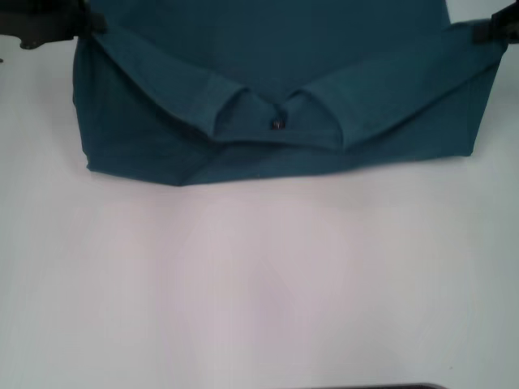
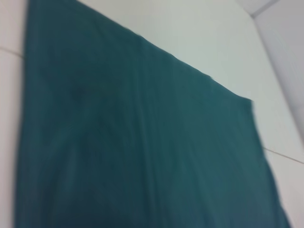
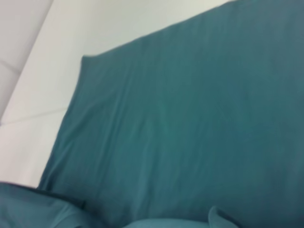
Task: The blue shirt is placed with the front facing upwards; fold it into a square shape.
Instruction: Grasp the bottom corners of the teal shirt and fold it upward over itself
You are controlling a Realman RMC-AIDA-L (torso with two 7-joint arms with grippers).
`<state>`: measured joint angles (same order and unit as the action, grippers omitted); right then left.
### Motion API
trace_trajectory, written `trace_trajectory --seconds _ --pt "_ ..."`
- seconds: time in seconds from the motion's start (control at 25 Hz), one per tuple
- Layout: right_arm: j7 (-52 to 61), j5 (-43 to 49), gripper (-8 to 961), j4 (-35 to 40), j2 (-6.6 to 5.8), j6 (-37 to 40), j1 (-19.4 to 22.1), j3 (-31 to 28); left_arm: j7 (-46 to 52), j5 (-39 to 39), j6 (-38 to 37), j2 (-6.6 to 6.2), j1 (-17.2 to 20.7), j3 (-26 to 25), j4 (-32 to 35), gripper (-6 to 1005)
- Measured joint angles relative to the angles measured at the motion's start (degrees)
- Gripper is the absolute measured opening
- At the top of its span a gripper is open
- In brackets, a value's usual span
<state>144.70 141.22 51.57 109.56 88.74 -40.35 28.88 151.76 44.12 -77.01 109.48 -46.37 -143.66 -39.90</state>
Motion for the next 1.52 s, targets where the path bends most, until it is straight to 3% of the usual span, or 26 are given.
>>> trace_trajectory --seconds 0.32,0.88,1.24,1.52 --pt "0.2 -0.2 46 -3.9 0.28 -10.0 -1.0 2.7 0.7 -0.5 8.3 0.47 -1.1 4.1 0.1 34" --pt "-2.6 0.1 48 -14.1 0.62 -26.8 -4.8 8.4 0.0 -0.6 14.2 2.2 -1.8 8.0 0.3 33" --pt "-7.1 -0.1 49 -17.8 2.94 -37.2 -7.6 12.8 -0.2 -0.6 18.8 2.53 -3.7 12.0 3.0 33" --pt "-7.2 0.1 50 -20.4 3.36 -42.1 -9.9 15.9 -0.2 -0.6 20.1 2.58 -4.9 12.6 3.6 33"
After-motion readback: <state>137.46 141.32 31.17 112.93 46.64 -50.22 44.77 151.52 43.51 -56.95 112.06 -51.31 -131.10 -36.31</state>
